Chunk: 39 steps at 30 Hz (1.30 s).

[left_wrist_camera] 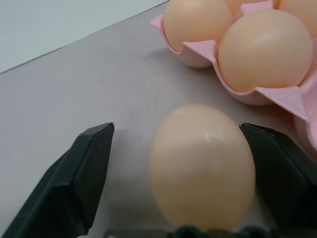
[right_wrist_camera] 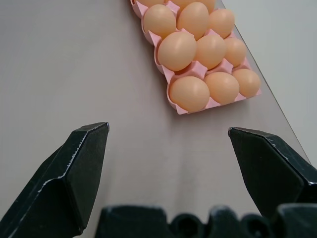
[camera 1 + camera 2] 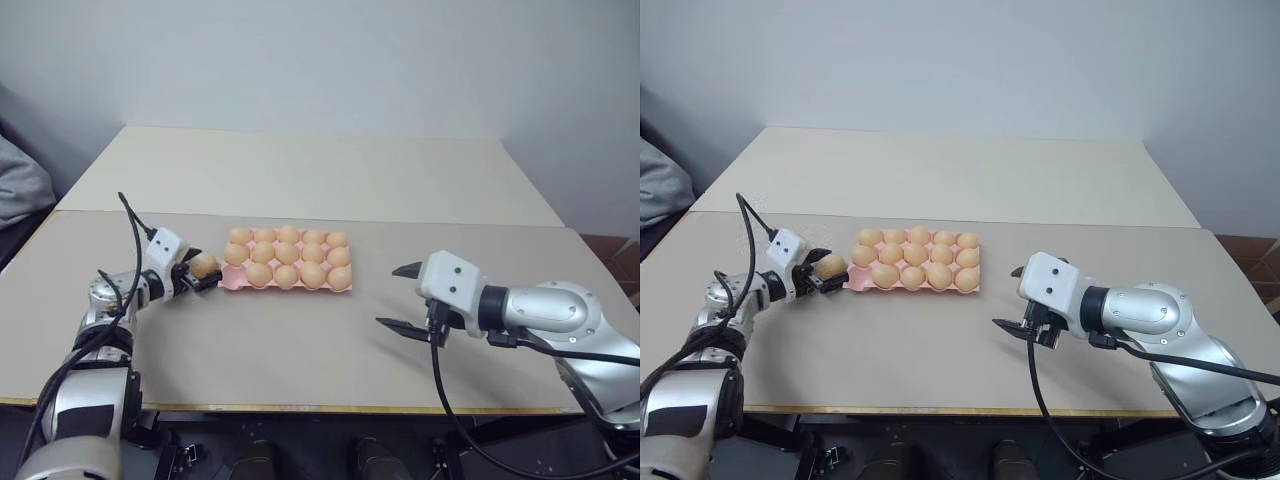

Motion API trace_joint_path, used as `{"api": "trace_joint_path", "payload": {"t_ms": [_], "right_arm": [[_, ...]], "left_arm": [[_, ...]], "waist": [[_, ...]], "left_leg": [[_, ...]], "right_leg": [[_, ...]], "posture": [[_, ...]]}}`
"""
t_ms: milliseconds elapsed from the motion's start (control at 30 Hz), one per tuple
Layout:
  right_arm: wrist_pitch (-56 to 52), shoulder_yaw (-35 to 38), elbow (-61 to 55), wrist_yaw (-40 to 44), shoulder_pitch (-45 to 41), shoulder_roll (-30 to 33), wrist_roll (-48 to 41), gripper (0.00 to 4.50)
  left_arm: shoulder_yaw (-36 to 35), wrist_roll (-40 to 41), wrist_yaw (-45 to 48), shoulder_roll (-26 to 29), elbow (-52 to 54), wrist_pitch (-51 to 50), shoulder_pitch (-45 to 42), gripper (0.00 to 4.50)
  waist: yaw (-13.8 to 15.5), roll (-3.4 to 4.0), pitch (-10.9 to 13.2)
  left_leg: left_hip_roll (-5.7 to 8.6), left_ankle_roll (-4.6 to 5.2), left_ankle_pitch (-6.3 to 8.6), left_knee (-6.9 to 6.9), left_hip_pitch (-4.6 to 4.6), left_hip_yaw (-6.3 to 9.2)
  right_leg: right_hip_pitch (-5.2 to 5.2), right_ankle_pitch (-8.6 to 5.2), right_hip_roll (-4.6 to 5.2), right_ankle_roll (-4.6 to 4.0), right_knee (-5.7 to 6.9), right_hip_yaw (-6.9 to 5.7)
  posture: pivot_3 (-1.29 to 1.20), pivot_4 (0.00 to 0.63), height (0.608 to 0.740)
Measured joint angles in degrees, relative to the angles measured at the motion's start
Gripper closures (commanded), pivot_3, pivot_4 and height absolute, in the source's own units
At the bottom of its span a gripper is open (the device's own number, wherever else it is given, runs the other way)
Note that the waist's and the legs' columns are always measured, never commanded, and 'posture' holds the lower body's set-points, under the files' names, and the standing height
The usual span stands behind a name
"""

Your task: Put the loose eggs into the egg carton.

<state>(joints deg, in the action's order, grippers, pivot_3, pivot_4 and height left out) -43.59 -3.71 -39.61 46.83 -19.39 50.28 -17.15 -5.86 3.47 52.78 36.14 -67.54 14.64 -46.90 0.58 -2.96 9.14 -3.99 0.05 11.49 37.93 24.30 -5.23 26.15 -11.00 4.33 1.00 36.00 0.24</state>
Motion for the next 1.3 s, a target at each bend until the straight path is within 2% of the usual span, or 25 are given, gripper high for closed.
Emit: {"api": "trace_joint_path", "payload": {"t_ms": [167,233,567,667,800,933,1267,1300], "right_arm": [[-0.3,0.0,-0.3,-0.6,0.2,0.2,0.0,0.00],[-0.3,0.1,-0.3,-0.7,0.2,0.2,0.0,0.00],[-0.3,0.1,-0.8,-1.2,0.7,0.3,0.0,0.00],[-0.4,0.0,-0.9,-1.5,0.7,0.3,0.0,0.00],[-0.3,0.0,-1.1,-2.0,0.7,0.2,0.1,0.00],[-0.3,-0.6,-1.1,-2.4,0.7,-0.2,0.7,0.00],[0.7,-1.5,-0.9,-3.8,1.9,-1.3,1.7,0.00],[0.7,-1.5,-0.9,-3.9,2.0,-1.3,1.8,0.00]], "left_arm": [[-0.2,0.0,0.8,-0.6,-1.0,0.5,-0.4,2.51],[-0.2,0.0,0.7,-0.6,-1.3,0.5,-0.6,2.72],[-1.1,-0.3,2.3,1.9,-0.5,1.8,0.7,2.73],[-3.6,3.1,6.5,3.0,3.3,2.4,2.9,2.73],[-6.4,10.9,17.7,3.0,15.2,0.2,8.2,2.73],[-6.0,14.9,23.4,1.7,23.7,-4.0,10.2,2.73],[-2.7,13.1,24.7,-2.0,19.3,-2.6,5.7,2.73],[-2.7,13.0,24.8,-2.1,18.9,-2.3,5.4,2.39]], "waist": [[0.0,0.00,0.0],[0.0,0.00,0.0],[-0.3,-0.01,0.0],[-0.4,-0.01,0.0],[-0.4,-0.01,0.0],[-0.1,-0.01,0.0],[-0.1,-0.03,0.0],[-0.1,-0.03,0.0]], "left_leg": [[0.00,0.00,0.00,0.01,-0.01,0.00],[0.00,0.00,0.00,0.01,0.00,0.01],[0.00,0.00,0.00,0.00,0.00,0.02],[0.00,0.00,0.00,0.01,0.00,0.01],[0.00,0.00,0.00,0.00,0.01,0.01],[0.00,0.02,-0.02,0.06,-0.01,0.05],[0.02,0.04,-0.02,0.11,0.01,0.07],[0.02,0.04,-0.02,0.11,0.01,0.06]], "right_leg": [[0.00,0.00,0.00,0.01,0.01,0.00],[0.00,0.00,0.00,0.01,0.02,0.00],[0.01,0.01,-0.01,0.00,0.03,0.00],[0.01,0.03,0.01,-0.05,0.02,0.00],[0.00,0.07,0.03,-0.13,0.02,0.01],[-0.04,0.01,0.00,-0.03,0.05,0.01],[-0.06,-0.04,-0.03,0.07,0.05,0.04],[-0.05,-0.04,-0.03,0.07,0.05,0.04]], "posture": [[0.00,0.150,0.740],[0.00,0.150,0.740],[0.00,0.150,0.740],[0.00,0.150,0.740],[0.00,0.150,0.740],[0.00,0.150,0.740],[0.00,0.150,0.740],[0.00,0.150,0.740]]}}
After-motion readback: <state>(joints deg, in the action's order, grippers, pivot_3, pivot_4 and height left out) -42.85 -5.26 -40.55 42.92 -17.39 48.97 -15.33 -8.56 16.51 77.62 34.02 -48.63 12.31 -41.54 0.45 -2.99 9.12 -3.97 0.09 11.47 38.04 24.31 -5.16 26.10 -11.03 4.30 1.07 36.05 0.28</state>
